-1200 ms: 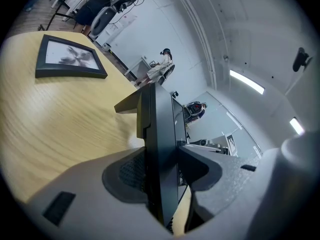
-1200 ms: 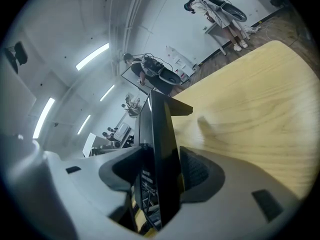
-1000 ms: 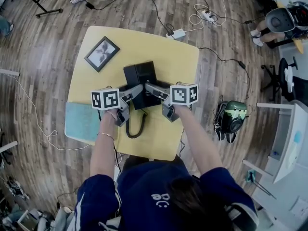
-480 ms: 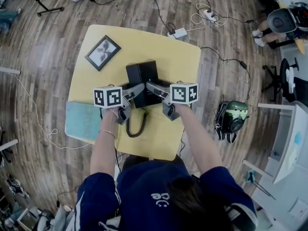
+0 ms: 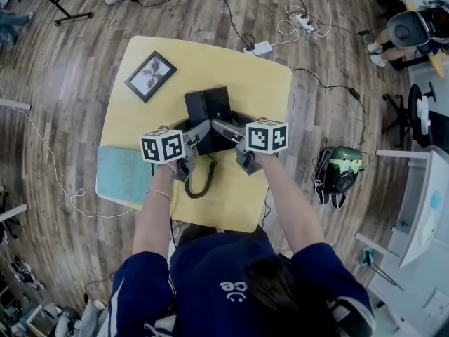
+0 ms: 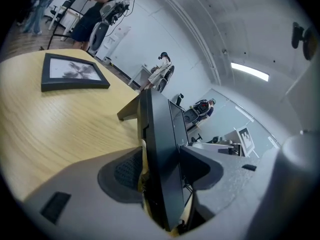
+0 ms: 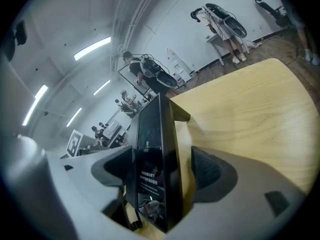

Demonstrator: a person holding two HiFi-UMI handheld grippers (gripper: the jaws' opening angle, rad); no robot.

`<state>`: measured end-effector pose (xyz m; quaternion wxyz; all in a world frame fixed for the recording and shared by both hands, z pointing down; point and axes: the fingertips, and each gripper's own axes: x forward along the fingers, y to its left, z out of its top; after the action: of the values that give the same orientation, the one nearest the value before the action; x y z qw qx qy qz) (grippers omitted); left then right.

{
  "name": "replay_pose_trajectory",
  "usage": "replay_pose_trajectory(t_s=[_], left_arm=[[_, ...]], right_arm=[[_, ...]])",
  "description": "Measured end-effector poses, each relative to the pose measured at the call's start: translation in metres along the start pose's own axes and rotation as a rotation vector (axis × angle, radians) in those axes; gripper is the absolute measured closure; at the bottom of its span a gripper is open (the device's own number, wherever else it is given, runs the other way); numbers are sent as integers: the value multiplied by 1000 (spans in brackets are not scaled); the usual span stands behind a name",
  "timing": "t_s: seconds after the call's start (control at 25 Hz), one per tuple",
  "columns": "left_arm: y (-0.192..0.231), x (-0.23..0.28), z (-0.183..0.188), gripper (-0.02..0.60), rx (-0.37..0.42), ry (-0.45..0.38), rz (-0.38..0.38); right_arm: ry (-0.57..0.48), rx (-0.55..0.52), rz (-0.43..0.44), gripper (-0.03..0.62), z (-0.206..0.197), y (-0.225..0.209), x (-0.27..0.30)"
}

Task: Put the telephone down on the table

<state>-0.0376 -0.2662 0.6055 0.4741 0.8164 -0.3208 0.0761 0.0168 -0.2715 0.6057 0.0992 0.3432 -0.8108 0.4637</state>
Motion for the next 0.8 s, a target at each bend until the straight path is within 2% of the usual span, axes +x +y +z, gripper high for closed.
replay_pose_trajectory(t_s=[0.2,0.32,0.44,0.6,0.8], left_arm=[[3,-9,3,344,66,-27,101],[4,-19,9,342,102,-61,146],[2,-34,13,342,141,-102,162],[-15,-54,13,342,212,-126,161],[-35,-71,7,343,289,-158,196]], right_arm=[[-72,-48,-41,203,15,3,-16],[-114,-112,-97,203,21,3,-29],[-147,-178,-144,203,22,4,-41],[-219,-214,-158,203,26,14,-63],[-250,-289,-186,204,25,31,-86]])
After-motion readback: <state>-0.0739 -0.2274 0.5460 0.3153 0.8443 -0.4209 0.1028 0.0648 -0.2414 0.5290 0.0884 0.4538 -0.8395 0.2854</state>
